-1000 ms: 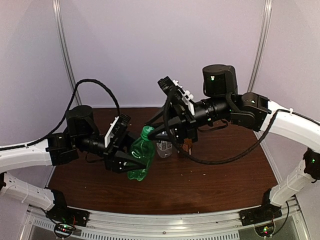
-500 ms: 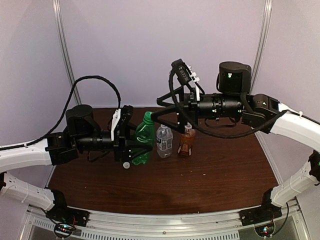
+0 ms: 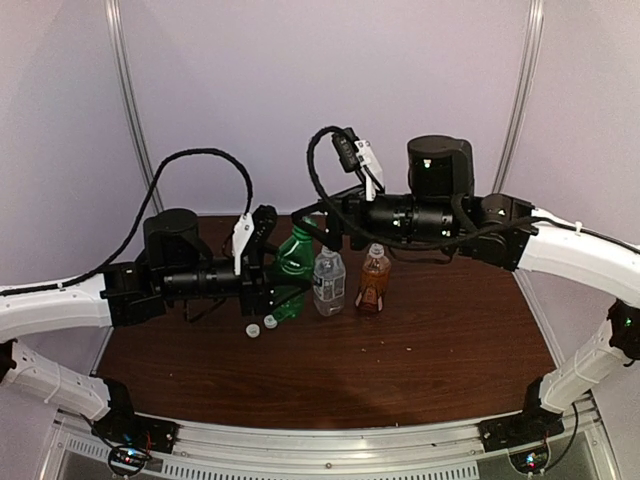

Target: Unscrew the bottle caps

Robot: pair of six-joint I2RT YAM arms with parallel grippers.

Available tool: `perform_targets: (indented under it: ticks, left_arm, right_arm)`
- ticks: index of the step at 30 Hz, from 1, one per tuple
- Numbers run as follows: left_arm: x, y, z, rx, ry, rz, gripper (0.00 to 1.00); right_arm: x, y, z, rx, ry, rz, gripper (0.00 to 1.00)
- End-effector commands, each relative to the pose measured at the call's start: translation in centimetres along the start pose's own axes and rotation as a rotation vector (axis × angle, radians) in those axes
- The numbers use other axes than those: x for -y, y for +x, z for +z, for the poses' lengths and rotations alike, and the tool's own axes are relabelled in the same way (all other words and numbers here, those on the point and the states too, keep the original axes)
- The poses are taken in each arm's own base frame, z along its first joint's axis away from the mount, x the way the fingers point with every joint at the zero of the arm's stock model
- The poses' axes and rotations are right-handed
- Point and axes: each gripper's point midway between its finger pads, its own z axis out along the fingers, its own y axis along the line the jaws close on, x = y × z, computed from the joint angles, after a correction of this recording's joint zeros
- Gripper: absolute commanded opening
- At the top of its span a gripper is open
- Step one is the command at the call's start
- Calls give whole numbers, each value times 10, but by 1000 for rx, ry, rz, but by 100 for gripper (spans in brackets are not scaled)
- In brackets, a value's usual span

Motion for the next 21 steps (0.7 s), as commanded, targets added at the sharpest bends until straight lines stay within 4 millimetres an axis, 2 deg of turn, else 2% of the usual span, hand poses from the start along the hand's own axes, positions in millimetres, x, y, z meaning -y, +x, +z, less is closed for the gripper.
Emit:
perform_targets:
  ticks: [1, 6, 13, 21]
  left_arm:
    - [-5, -27, 1, 77, -28, 16, 8]
    - [-7, -27, 1, 73, -42, 18, 8]
    - [-9, -28, -2, 75, -55, 23, 8]
    - [-10, -29, -3, 77, -62, 25, 8]
  right_arm:
    - [-6, -11, 2, 23, -11, 24, 72]
    - [-9, -7, 4, 12, -29, 31, 66]
    - [-12, -5, 5, 8, -55, 32, 46]
    - [-18, -2, 7, 0, -90, 34, 29]
